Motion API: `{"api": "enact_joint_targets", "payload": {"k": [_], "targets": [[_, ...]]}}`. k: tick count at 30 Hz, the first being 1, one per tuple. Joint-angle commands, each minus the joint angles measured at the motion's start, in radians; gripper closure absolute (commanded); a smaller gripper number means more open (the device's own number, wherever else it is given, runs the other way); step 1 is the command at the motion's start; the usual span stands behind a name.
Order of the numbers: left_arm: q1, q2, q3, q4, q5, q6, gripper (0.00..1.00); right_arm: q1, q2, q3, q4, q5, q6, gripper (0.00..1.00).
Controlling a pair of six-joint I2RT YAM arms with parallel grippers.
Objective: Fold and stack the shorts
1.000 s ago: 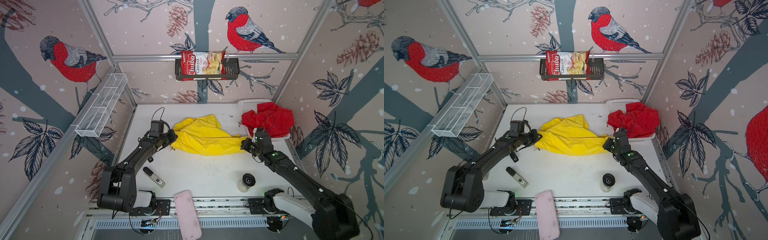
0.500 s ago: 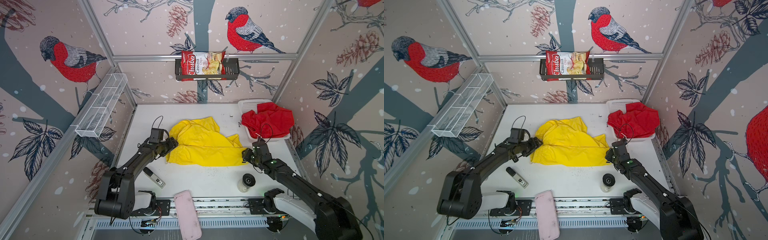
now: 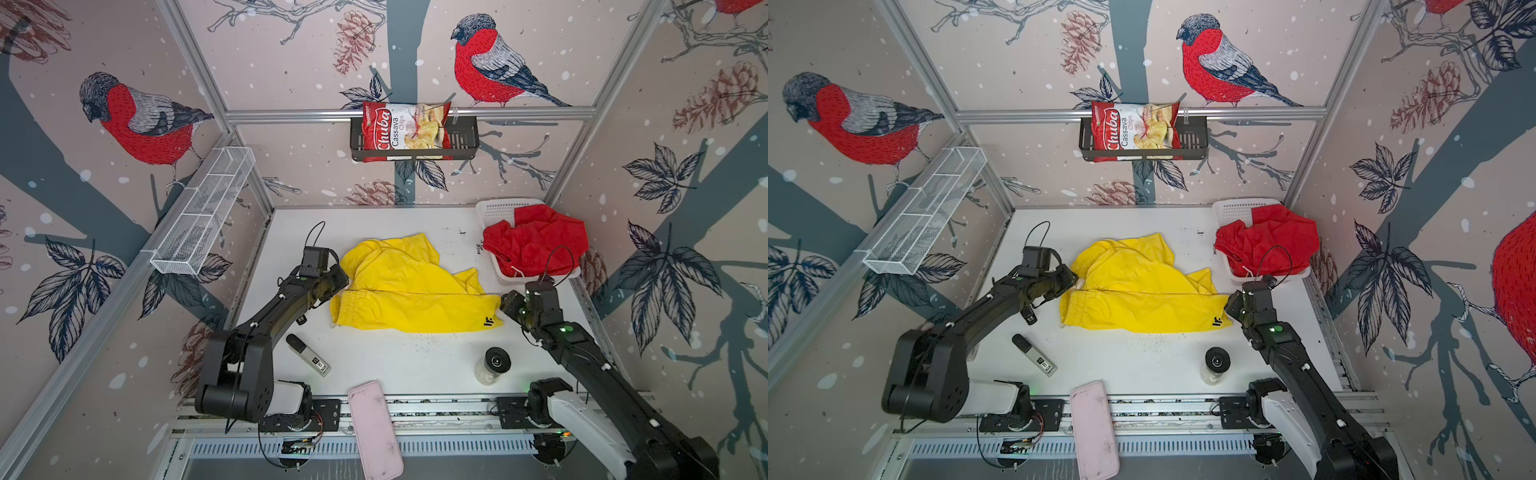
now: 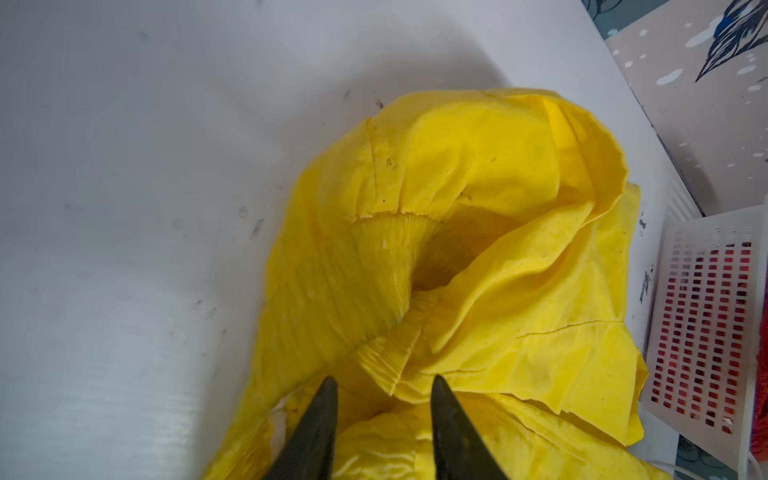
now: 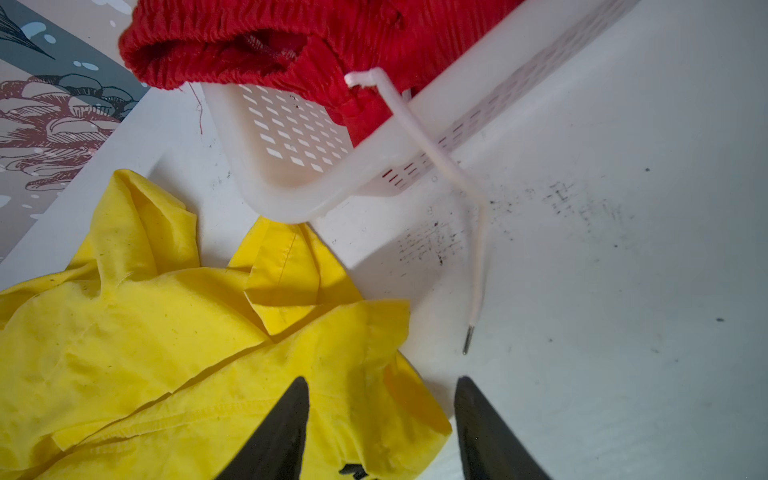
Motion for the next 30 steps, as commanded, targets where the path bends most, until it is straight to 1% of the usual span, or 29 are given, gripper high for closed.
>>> {"api": "enact_joint_targets", "payload": {"k": [1,2,5,6,8,9,10,11,12,13,14,17,20,22,23,26,27,28,30], "targets": [[-0.010,0.063,0.011,0.068,0.054,-0.019,0.63,-0.001,0.015,0.000,0.027,-0.030,-0.003,0.43],[-0.015,0.086,0.012,0.068,0.054,-0.015,0.58,-0.001,0.023,0.000,0.032,-0.039,0.000,0.42],[-0.032,0.134,0.001,0.087,0.079,-0.015,0.36,0.000,0.050,0.000,0.054,-0.062,0.010,0.40],[-0.041,0.146,-0.002,0.096,0.086,-0.016,0.31,0.000,0.061,-0.002,0.070,-0.073,0.015,0.39],[-0.063,0.177,0.002,0.108,0.090,-0.020,0.26,0.005,0.089,-0.002,0.108,-0.097,0.026,0.39],[-0.073,0.193,0.008,0.114,0.086,-0.026,0.29,0.014,0.108,0.001,0.129,-0.105,0.034,0.39],[-0.079,0.207,0.012,0.126,0.087,-0.029,0.41,0.024,0.126,0.007,0.140,-0.107,0.039,0.39],[-0.084,0.220,0.018,0.138,0.086,-0.039,0.66,0.038,0.149,0.020,0.149,-0.106,0.042,0.39],[-0.086,0.226,0.021,0.148,0.086,-0.048,0.83,0.054,0.176,0.039,0.151,-0.105,0.043,0.39],[-0.085,0.230,0.027,0.151,0.089,-0.054,0.96,0.069,0.196,0.056,0.151,-0.100,0.043,0.40],[-0.086,0.226,0.039,0.148,0.094,-0.056,1.00,0.086,0.217,0.076,0.149,-0.092,0.042,0.41],[-0.086,0.181,0.083,0.104,0.081,-0.041,1.00,0.136,0.256,0.130,0.148,-0.057,0.037,0.49],[-0.082,0.115,0.150,0.026,0.064,-0.006,1.00,0.173,0.286,0.179,0.158,-0.021,0.036,0.64],[-0.075,0.078,0.186,-0.017,0.055,0.019,1.00,0.208,0.315,0.217,0.162,0.004,0.030,0.69],[-0.070,0.061,0.221,-0.036,0.050,0.033,1.00,0.232,0.338,0.243,0.161,0.023,0.021,0.71],[-0.052,0.025,0.259,-0.076,0.043,0.079,1.00,0.328,0.410,0.341,0.137,0.101,-0.015,0.71],[-0.048,0.018,0.270,-0.096,0.026,0.102,1.00,0.362,0.463,0.377,0.124,0.132,-0.025,0.71],[-0.048,0.016,0.286,-0.137,-0.017,0.116,1.00,0.384,0.492,0.404,0.119,0.150,-0.031,0.71],[-0.045,0.022,0.319,-0.242,-0.154,0.135,1.00,0.425,0.555,0.450,0.123,0.152,-0.039,0.71]]}}
